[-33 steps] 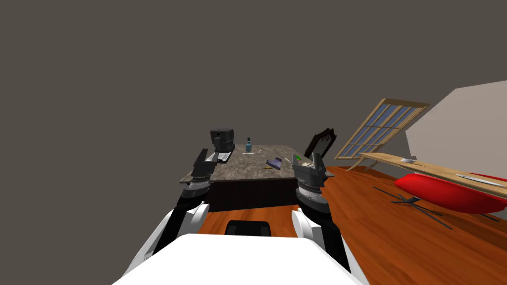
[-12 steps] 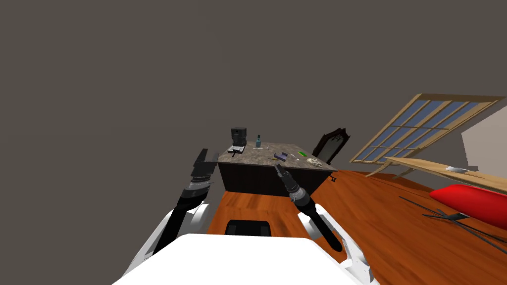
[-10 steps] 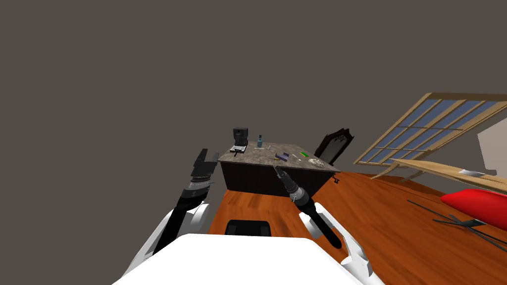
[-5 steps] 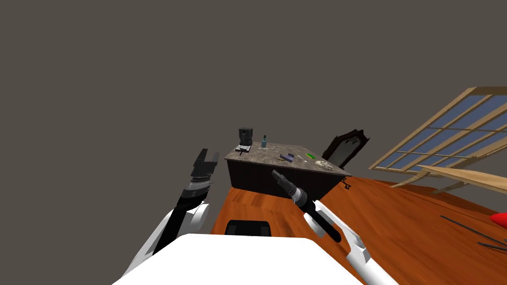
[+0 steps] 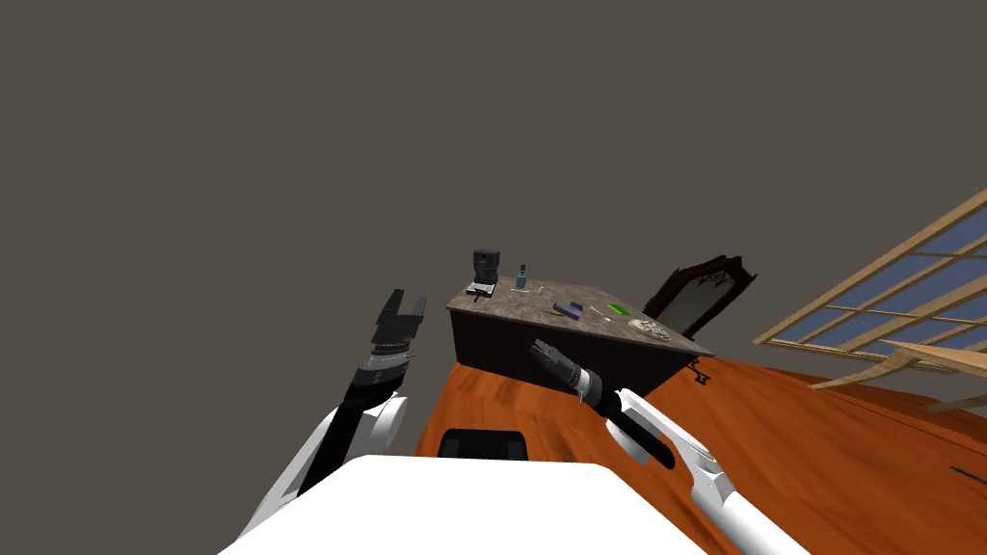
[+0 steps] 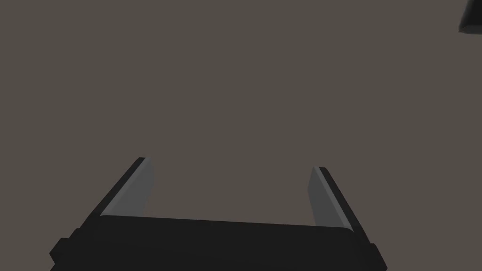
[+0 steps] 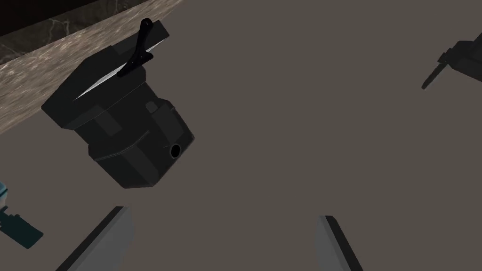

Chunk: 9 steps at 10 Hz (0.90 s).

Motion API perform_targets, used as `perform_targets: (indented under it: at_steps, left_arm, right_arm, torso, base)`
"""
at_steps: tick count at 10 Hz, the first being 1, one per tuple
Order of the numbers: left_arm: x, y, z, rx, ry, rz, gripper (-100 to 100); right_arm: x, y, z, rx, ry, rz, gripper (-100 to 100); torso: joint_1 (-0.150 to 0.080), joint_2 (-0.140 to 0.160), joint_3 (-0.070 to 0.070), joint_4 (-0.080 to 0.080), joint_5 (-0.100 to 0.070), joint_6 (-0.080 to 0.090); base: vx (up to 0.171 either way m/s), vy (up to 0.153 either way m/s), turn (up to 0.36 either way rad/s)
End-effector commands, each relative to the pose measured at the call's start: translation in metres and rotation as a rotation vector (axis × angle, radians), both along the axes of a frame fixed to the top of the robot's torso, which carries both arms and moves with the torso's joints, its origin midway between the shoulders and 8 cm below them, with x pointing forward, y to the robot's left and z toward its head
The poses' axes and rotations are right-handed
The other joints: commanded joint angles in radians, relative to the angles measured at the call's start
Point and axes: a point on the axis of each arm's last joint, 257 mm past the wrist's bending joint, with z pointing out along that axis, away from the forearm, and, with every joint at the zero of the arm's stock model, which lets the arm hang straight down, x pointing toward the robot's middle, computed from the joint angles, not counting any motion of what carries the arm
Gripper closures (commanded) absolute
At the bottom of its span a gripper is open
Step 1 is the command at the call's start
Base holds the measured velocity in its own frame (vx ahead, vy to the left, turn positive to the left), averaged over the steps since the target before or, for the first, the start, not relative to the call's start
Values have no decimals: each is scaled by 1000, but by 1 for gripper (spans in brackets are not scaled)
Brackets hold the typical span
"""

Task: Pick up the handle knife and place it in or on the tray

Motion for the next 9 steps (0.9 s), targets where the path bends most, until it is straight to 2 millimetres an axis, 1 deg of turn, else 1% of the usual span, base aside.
perform_targets:
  at_steps: [1,2,3,4,5,6,7,8,9]
  left_arm:
    - [0,0,0,0,0,0,0]
    - [0,0,0,0,0,0,0]
    - [0,0,0,0,0,0,0]
    - [0,0,0,0,0,0,0]
    - [0,0,0,0,0,0,0]
    - [0,0,0,0,0,0,0]
    - [0,0,0,0,0,0,0]
    - [0,0,0,0,0,0,0]
    - [0,0,0,0,0,0,0]
  right_arm:
    - [2,-11,-20,-95,11,17,-100]
    - [1,-22,-36,-171,18,31,-100]
    - [2,-36,-45,-207,37,20,-100]
    - [2,-37,-46,-208,39,18,-100]
    - [1,-53,-61,-299,47,35,-100]
    - [-1,-68,-77,-367,60,41,-100]
    - [0,-83,-82,-401,77,30,-100]
    - [-3,-100,-94,-478,85,44,-100]
    - [-2,-110,-98,-498,96,35,-100]
  torso:
    - [0,0,0,0,0,0]
    - [0,-1,-1,0,0,-1]
    - [2,-2,-1,-1,0,-1]
    - [0,-2,-1,-1,0,0]
    - [-1,-1,-1,0,0,0]
    - [-1,-2,-1,0,0,-1]
    - [-1,-4,-2,-1,0,-1]
    - [-2,-4,-3,-1,0,0]
    - [-1,-5,-3,-1,0,-1]
  base:
    - [23,37,140]
    - [45,55,314]
    - [45,26,91]
    - [22,5,-47]
    - [35,13,134]
    - [76,8,288]
    - [77,0,118]
    - [89,13,159]
    - [70,12,90]
